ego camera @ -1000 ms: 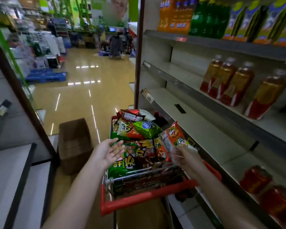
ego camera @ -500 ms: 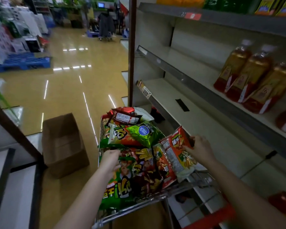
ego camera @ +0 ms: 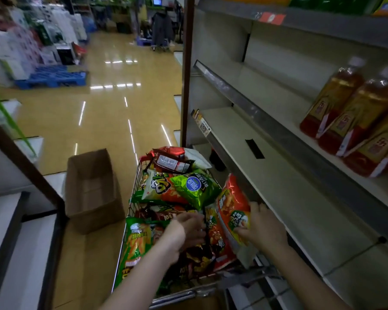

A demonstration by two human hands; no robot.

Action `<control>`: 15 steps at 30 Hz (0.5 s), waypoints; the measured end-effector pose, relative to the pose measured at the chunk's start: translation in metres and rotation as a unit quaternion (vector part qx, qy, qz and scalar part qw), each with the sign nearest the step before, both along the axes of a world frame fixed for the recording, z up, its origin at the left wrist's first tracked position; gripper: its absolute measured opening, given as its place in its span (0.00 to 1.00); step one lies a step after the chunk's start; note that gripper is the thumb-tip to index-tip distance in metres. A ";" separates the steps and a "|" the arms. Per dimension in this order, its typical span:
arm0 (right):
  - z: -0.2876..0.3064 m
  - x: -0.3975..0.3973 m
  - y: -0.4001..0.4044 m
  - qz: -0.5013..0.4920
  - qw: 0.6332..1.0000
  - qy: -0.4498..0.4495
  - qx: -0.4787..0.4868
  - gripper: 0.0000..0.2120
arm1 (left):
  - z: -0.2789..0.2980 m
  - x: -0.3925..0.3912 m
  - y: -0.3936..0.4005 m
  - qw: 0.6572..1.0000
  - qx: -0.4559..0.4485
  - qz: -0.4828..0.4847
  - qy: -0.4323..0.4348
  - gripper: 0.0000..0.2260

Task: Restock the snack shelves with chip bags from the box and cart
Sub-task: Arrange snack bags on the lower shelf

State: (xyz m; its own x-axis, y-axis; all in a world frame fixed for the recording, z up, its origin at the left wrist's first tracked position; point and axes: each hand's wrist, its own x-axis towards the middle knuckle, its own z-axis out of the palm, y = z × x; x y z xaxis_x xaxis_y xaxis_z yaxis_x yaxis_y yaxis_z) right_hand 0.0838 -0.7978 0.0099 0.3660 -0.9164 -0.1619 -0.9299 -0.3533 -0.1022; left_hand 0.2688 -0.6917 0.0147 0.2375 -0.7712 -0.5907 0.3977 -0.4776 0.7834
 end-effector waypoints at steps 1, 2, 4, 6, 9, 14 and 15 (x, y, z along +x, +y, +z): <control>0.013 0.011 0.009 0.031 0.998 0.014 -0.046 0.36 | 0.002 -0.008 -0.002 1.000 0.001 -0.013 0.001 0.18; 0.026 0.024 0.019 0.056 0.995 0.015 -0.083 0.36 | 0.004 -0.016 -0.004 1.000 0.008 -0.022 -0.003 0.23; 0.039 0.050 0.035 0.095 0.986 -0.011 -0.134 0.36 | 0.008 -0.026 -0.009 1.000 -0.007 -0.013 0.022 0.35; 0.038 0.076 0.053 0.146 0.976 -0.022 -0.162 0.36 | 0.009 -0.024 -0.011 0.990 -0.055 0.066 0.108 0.43; 0.025 0.098 0.080 0.254 0.938 -0.138 -0.191 0.30 | 0.011 0.001 -0.002 0.960 -0.075 0.239 0.125 0.41; 0.009 0.097 0.065 0.369 0.866 -0.305 0.148 0.23 | 0.006 0.049 0.035 0.932 -0.083 0.352 0.031 0.27; 0.005 0.097 0.053 0.326 0.870 -0.316 0.191 0.21 | 0.007 0.056 0.043 0.929 -0.077 0.361 0.023 0.25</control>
